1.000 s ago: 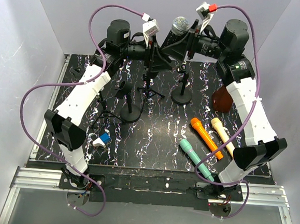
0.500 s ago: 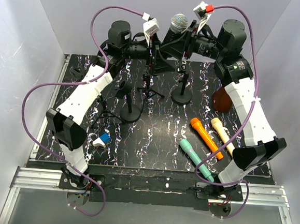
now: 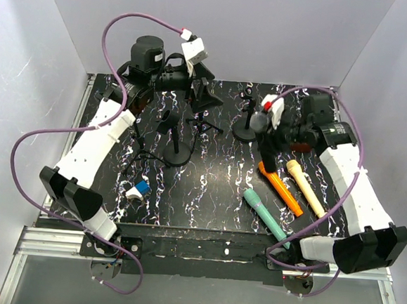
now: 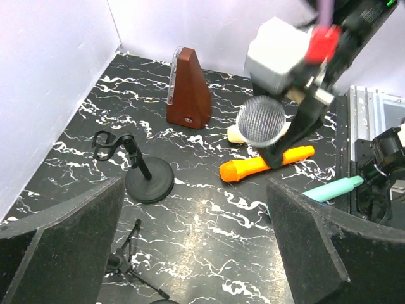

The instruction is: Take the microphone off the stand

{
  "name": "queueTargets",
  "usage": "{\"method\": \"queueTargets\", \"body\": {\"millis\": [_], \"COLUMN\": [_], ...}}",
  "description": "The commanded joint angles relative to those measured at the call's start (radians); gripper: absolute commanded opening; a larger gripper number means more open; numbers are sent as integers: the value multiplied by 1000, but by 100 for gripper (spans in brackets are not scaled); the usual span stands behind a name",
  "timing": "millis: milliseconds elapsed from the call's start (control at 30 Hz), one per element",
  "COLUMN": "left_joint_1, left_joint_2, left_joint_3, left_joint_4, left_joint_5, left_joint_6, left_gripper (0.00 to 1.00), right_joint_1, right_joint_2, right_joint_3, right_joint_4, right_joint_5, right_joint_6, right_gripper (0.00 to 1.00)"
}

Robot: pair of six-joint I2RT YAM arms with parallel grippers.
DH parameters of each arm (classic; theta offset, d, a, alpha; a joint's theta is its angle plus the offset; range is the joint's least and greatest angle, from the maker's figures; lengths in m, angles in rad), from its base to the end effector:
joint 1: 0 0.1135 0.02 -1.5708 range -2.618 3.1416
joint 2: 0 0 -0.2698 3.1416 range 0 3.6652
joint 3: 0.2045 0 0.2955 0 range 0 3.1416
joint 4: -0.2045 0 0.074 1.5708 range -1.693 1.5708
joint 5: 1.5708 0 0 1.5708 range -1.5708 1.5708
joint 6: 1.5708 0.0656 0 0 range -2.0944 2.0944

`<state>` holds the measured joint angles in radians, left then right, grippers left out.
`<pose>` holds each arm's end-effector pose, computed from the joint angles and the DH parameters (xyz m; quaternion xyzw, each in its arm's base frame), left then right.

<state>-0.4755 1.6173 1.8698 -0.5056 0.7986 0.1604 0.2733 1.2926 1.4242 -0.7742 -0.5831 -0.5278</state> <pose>0.3463 -0.2312 0.4834 0.4538 0.6176 -0.3921 0.5088 0.3060 0.1233 0.3932 -0.4524 0.7385 0.2005 0.4579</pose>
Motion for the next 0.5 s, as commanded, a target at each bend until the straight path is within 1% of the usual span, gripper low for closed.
{"method": "queueTargets", "body": {"millis": [0, 67, 167, 267, 333, 467], "left_joint_1": [-3, -3, -3, -3, -3, 3], "left_joint_2": [-48, -45, -43, -48, -51, -53], "left_joint_3": [2, 8, 18, 41, 61, 132], "left_joint_4": [-70, -83, -102, -123, -136, -165], "left_joint_5": [-27, -19, -19, -39, -73, -189], "left_joint_6": [106, 129, 146, 171, 194, 220], "left_gripper": [95, 95, 95, 95, 95, 96], "right_joint_1": [4, 4, 3, 4, 4, 6], "right_joint_2": [33, 71, 135, 220, 260, 356], "right_joint_3": [-126, -162, -183, -179, -197, -196], "right_joint_4": [-321, -332, -317, -344, -320, -327], "right_joint_5": [162, 232, 291, 282, 298, 304], "right_joint_6": [-178, -138, -103, -92, -80, -51], "right_gripper": [1, 1, 1, 1, 1, 2]}}
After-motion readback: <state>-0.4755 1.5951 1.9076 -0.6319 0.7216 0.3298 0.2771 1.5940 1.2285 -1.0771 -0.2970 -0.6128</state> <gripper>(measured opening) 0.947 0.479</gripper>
